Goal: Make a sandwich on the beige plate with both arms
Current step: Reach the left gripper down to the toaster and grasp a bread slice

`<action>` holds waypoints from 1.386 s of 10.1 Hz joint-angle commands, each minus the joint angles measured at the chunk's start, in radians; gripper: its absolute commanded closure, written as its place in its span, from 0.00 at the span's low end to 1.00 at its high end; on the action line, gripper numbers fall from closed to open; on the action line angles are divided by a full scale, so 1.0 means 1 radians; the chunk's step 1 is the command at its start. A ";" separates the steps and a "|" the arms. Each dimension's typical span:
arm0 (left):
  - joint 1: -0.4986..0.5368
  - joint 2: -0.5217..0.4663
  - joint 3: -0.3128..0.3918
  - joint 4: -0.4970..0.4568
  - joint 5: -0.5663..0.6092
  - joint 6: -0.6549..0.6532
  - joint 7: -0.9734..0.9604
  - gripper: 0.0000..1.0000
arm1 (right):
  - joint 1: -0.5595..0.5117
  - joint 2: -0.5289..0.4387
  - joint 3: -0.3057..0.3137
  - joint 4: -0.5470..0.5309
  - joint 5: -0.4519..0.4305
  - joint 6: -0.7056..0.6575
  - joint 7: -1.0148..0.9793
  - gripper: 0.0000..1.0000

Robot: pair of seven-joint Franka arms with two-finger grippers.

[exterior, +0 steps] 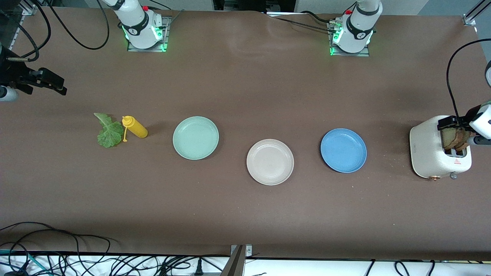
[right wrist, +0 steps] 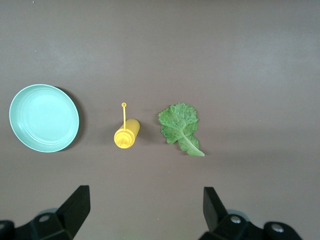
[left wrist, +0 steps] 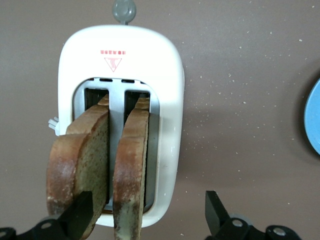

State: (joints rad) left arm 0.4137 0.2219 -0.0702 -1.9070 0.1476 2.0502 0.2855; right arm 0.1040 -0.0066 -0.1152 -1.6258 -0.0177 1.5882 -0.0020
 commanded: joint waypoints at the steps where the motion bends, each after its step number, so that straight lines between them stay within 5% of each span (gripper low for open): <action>1: 0.017 -0.046 -0.013 -0.052 0.029 0.025 0.021 0.14 | -0.001 -0.007 0.000 0.004 -0.001 -0.014 0.008 0.00; 5: 0.046 -0.053 -0.013 -0.049 0.027 0.025 0.127 0.90 | -0.001 -0.009 0.000 0.004 -0.002 -0.014 0.008 0.00; 6: 0.048 -0.052 -0.013 -0.049 0.027 0.025 0.127 1.00 | -0.001 -0.009 0.000 0.004 -0.001 -0.014 0.010 0.00; 10: 0.048 -0.053 -0.016 -0.008 0.027 0.013 0.155 1.00 | -0.001 -0.009 0.000 0.003 -0.002 -0.014 0.010 0.00; 14: 0.034 -0.056 -0.078 0.247 0.007 -0.190 0.185 1.00 | -0.001 -0.007 0.000 0.003 -0.001 -0.016 0.008 0.00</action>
State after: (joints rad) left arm 0.4482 0.1691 -0.1147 -1.7680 0.1476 1.9488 0.4418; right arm 0.1039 -0.0065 -0.1155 -1.6258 -0.0177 1.5857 -0.0017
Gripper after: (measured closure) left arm 0.907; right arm 0.000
